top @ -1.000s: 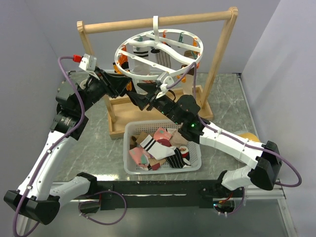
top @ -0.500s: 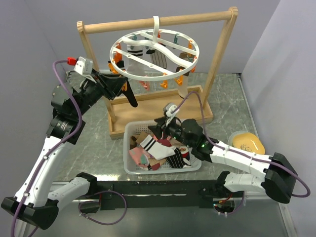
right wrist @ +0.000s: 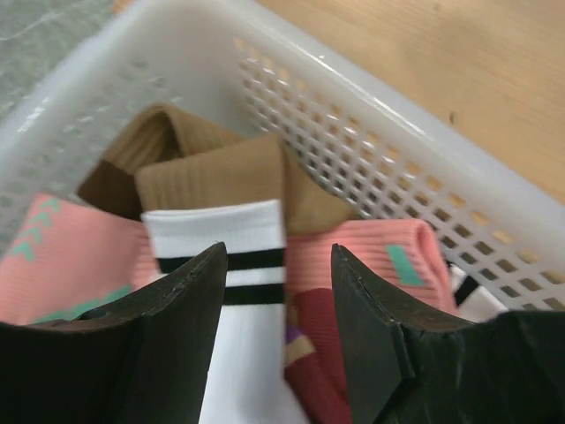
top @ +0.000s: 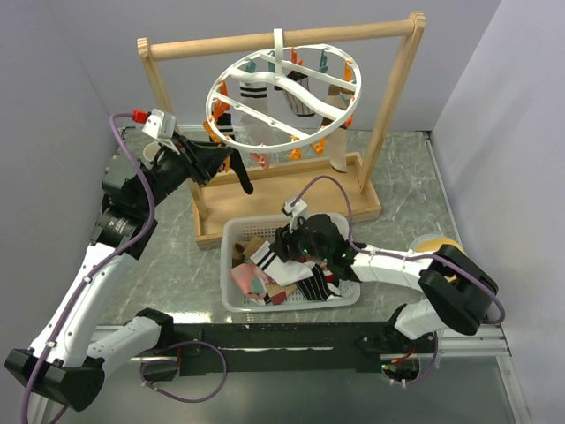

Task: Clip the socks to the hanger
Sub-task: Pick up the sock from the bin.

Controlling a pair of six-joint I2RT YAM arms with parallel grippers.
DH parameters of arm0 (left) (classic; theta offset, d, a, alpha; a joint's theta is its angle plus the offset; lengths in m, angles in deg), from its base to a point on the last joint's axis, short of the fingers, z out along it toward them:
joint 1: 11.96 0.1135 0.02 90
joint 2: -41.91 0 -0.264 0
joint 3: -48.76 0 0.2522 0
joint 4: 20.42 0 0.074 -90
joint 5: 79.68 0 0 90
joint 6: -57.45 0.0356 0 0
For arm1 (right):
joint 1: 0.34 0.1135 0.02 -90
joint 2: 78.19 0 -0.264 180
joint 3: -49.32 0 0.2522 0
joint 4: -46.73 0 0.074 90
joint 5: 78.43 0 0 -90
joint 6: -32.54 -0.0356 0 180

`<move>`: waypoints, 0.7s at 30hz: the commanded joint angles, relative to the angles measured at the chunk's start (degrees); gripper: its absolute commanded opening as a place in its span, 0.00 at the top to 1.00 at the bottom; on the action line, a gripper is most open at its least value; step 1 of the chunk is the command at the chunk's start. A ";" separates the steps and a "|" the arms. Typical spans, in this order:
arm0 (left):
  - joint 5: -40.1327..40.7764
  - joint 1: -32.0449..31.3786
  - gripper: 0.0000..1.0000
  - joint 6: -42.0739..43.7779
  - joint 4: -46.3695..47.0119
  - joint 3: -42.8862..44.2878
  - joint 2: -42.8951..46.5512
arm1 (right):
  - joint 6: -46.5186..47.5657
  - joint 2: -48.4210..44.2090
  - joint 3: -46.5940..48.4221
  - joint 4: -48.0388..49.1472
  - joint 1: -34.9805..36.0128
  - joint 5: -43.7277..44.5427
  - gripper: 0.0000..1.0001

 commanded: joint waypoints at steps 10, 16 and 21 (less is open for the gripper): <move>-2.39 1.27 0.99 -1.30 -1.38 -2.72 2.68 | -3.53 8.19 4.45 8.97 -8.08 -27.96 0.52; -2.39 1.62 0.99 -1.83 -1.29 -2.28 3.21 | -2.92 8.46 4.46 8.36 -8.25 -26.73 0.59; -2.83 1.97 0.99 -2.80 -0.67 -2.63 3.65 | -2.22 9.16 5.07 7.13 -8.34 -26.64 0.63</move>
